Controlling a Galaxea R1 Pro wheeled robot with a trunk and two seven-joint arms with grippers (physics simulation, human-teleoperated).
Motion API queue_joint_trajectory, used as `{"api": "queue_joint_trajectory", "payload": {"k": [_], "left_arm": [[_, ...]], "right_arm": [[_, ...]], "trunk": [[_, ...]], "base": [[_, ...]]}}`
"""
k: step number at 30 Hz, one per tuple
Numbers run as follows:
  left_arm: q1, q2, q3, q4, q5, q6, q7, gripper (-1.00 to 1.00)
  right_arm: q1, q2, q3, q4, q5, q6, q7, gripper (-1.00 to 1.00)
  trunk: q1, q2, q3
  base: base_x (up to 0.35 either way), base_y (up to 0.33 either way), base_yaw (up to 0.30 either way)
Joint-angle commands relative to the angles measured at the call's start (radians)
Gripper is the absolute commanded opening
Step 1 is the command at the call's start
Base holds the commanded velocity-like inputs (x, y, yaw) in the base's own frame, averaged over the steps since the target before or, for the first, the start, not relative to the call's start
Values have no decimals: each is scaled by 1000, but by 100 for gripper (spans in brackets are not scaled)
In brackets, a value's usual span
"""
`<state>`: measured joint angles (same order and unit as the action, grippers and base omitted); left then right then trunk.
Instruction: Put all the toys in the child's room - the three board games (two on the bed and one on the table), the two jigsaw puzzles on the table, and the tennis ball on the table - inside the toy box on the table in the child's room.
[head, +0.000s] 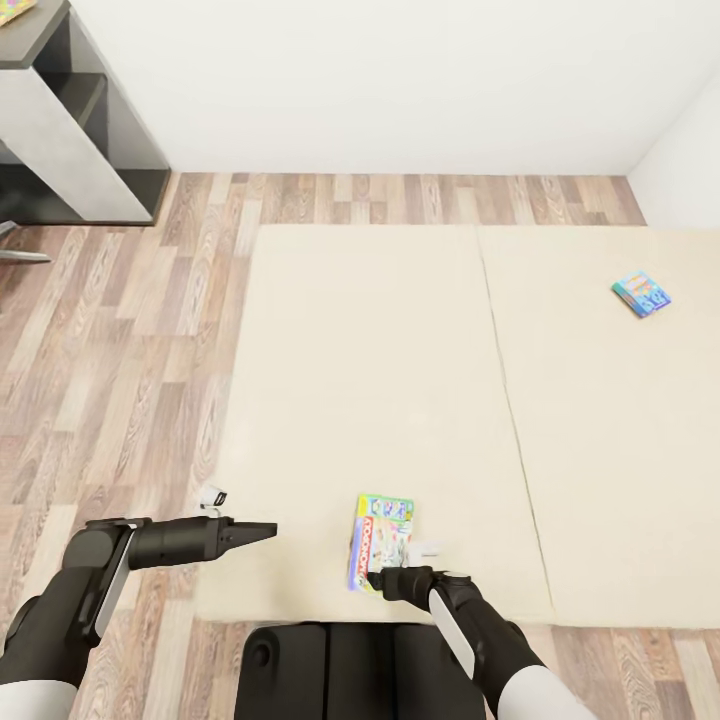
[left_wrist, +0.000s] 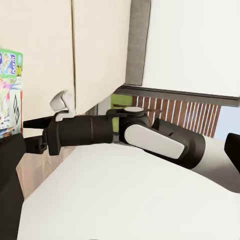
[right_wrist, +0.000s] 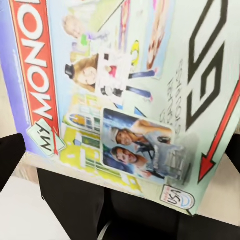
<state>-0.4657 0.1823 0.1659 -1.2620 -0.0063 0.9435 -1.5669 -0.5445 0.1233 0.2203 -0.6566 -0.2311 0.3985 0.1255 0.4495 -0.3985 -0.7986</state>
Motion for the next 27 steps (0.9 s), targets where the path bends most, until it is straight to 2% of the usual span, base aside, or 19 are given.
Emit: {"api": "queue_joint_trajectory", "payload": {"k": [1,7,27], "left_arm": [[0,0,0,0,-1,11,-4,100],[-1,0,0,0,-1,11,-4,100],[-1,0,0,0,-1,11,-4,100]], "right_arm": [[0,0,1,-1,-4,5,0,100],[0,0,1,-1,-4,5,0,100],[0,0,1,-1,-3,4,0,100]], "trunk": [[1,-1,-1],[1,-1,-1],[1,-1,-1]], "base": [[0,5,276],[0,31,109],[0,75,3]]}}
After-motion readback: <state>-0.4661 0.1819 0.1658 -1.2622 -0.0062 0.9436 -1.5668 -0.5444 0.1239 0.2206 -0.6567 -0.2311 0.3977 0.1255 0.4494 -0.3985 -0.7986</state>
